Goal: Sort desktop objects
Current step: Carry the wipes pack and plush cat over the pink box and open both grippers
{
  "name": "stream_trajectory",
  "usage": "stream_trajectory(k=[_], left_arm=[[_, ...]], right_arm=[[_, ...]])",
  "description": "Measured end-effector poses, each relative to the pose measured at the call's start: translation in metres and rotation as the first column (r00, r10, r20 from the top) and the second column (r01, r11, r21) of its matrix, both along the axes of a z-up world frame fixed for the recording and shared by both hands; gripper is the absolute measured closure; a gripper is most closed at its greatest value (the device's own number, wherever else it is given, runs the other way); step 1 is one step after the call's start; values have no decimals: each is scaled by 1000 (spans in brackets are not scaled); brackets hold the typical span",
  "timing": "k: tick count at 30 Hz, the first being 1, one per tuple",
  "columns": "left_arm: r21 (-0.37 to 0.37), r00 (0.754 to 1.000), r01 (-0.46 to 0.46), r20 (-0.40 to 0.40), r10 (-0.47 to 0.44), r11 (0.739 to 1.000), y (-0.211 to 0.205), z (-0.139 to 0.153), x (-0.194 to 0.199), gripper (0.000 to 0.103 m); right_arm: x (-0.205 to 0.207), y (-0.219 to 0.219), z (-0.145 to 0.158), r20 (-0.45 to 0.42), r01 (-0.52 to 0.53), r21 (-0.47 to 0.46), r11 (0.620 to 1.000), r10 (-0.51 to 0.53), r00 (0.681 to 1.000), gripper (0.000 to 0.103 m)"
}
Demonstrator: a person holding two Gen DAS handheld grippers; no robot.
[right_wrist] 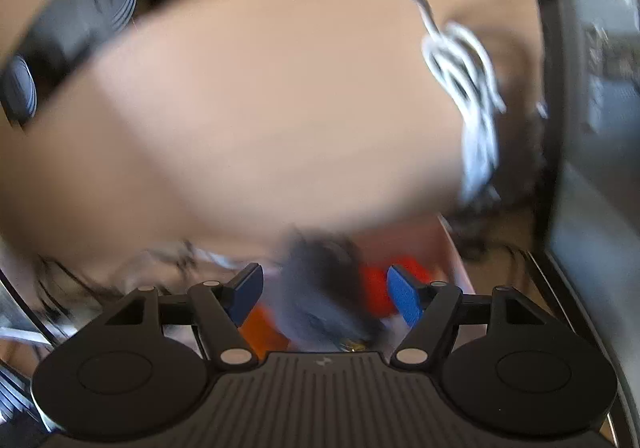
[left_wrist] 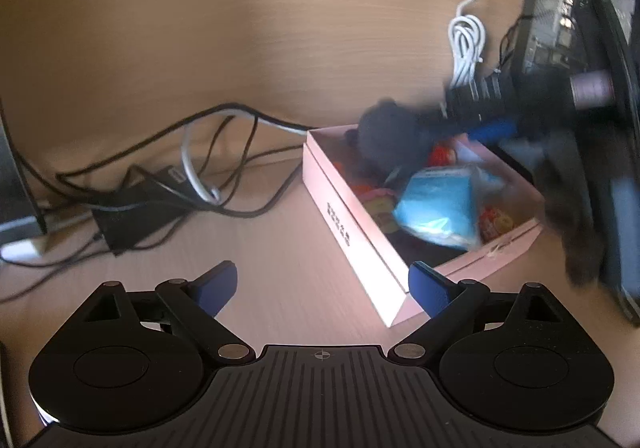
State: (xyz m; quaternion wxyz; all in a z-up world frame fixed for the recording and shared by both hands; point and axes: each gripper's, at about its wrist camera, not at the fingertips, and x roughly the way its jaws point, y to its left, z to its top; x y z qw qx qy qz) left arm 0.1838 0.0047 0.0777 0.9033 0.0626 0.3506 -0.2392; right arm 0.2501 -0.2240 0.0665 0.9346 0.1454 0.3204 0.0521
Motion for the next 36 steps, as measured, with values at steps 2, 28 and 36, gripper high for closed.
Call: stream_trajectory(k=[2,28,36], left_arm=[[-10,1000,-1,-8,1,1000,-4,-1,2,7],[131,997,45,57,-53,990,-53,-20,26,1],[-44,999,-1,-38,0,999,-27,-2,17,1]], right_arm=[[-10,-1,-12,-30,7,-34,999,-8,1000,36],[-41,9,-34,-148,-89,-109,990,72,986,46],[-34,26,9,26,-95,-141,985,100,995,41]])
